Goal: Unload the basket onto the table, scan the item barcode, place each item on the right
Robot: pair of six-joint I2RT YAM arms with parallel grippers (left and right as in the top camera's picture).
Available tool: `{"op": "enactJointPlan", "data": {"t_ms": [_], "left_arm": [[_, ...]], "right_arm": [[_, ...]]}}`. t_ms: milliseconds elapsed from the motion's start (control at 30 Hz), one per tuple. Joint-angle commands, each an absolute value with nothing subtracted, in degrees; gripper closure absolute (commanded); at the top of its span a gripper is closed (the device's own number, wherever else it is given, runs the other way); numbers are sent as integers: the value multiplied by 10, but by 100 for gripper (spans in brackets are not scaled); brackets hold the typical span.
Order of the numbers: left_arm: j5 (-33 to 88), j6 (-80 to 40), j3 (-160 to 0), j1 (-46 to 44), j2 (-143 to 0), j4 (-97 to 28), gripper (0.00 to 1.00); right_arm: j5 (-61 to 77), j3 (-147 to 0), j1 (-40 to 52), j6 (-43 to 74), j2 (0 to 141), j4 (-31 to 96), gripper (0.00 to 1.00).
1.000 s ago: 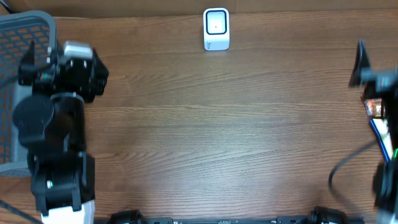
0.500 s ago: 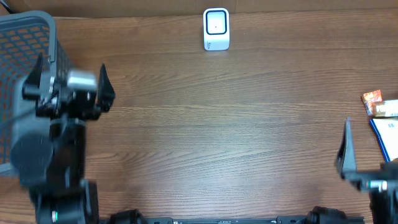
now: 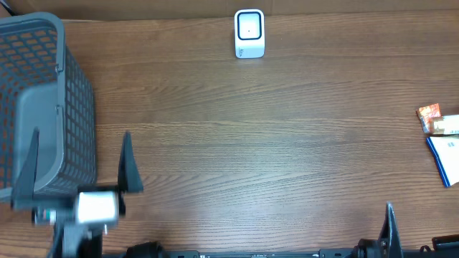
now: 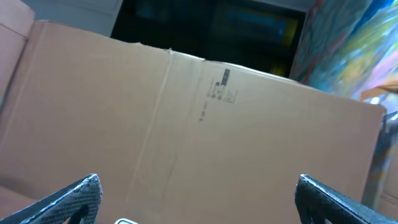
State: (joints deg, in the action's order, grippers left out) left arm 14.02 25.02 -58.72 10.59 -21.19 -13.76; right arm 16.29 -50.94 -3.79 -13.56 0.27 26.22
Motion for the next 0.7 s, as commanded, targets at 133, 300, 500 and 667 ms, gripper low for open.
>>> {"op": "enactJointPlan", "data": {"t_ms": [133, 300, 500, 667], "left_arm": [[163, 233, -571, 104, -127, -127, 0], [165, 231, -530, 85, -54, -115, 0], [158, 234, -493, 63, -3, -98, 0], [161, 236, -485, 59, -3, -87, 0]], "right_arm": [[156, -498, -31, -136, 2, 281, 0], [155, -473, -31, -136, 2, 266, 0], [155, -456, -31, -135, 2, 254, 0], [154, -399, -31, -118, 2, 225, 0]]}}
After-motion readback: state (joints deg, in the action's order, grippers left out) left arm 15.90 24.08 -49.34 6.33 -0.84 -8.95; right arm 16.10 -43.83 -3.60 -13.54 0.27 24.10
